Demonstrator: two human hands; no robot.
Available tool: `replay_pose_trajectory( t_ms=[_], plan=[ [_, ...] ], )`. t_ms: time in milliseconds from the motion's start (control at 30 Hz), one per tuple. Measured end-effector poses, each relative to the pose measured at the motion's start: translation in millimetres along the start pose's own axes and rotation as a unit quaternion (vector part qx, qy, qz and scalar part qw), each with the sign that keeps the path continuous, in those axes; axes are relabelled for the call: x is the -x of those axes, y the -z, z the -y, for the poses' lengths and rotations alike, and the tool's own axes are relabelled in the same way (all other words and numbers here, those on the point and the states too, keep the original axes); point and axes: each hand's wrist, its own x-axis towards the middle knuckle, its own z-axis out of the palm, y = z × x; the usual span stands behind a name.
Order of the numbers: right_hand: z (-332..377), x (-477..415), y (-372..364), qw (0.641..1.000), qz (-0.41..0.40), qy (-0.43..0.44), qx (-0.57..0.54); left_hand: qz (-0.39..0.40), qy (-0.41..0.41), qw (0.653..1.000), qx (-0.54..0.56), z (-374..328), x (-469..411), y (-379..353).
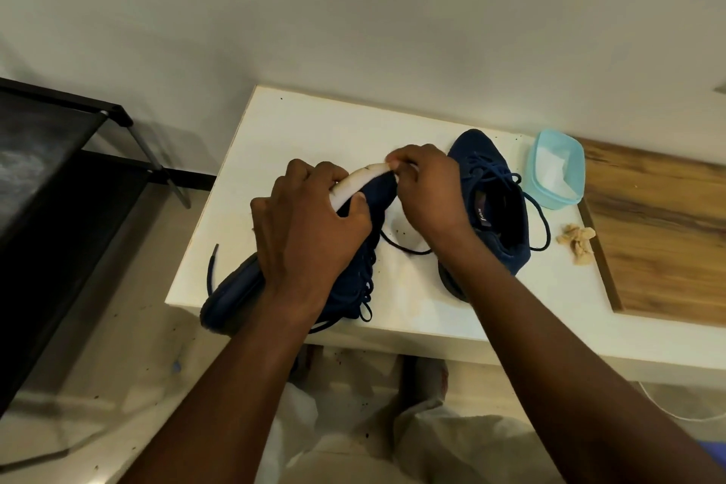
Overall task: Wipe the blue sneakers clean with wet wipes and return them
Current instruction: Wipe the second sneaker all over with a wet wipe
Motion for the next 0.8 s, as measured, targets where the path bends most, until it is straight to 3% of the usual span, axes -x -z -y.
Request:
replay_pose_trajectory(
  t_ms=[133, 267, 300, 467, 600, 733, 800],
  plan=[
    [29, 22, -3, 0.99, 0.018, 0.137, -0.004, -0.001, 0.01, 1.0, 0.009, 3, -3, 0],
    [-5, -6, 4, 1.0, 0.009, 0.001, -0.008, 0.004, 0.001, 1.0, 0.009, 2, 0, 0],
    [-5, -4, 4, 1.0, 0.005, 0.0, 0.001, 0.003, 0.0, 1.0, 0.007, 1, 1, 0],
    [35, 21, 0, 0.984, 0.066, 0.164, 0.017, 0.004, 0.014, 1.0, 0.019, 4, -3, 1],
    [4, -8, 6, 0.999, 0.034, 0.031, 0.016, 0.004, 0.007, 1.0, 0.014, 2, -1, 1],
    [37, 22, -1, 0.99, 0.06, 0.131, -0.005, 0.009, 0.02, 1.0, 0.019, 4, -4, 3],
    [36, 21, -1, 0.988, 0.067, 0.134, -0.019, 0.01, 0.024, 0.999, 0.025, 4, -4, 3]
  ],
)
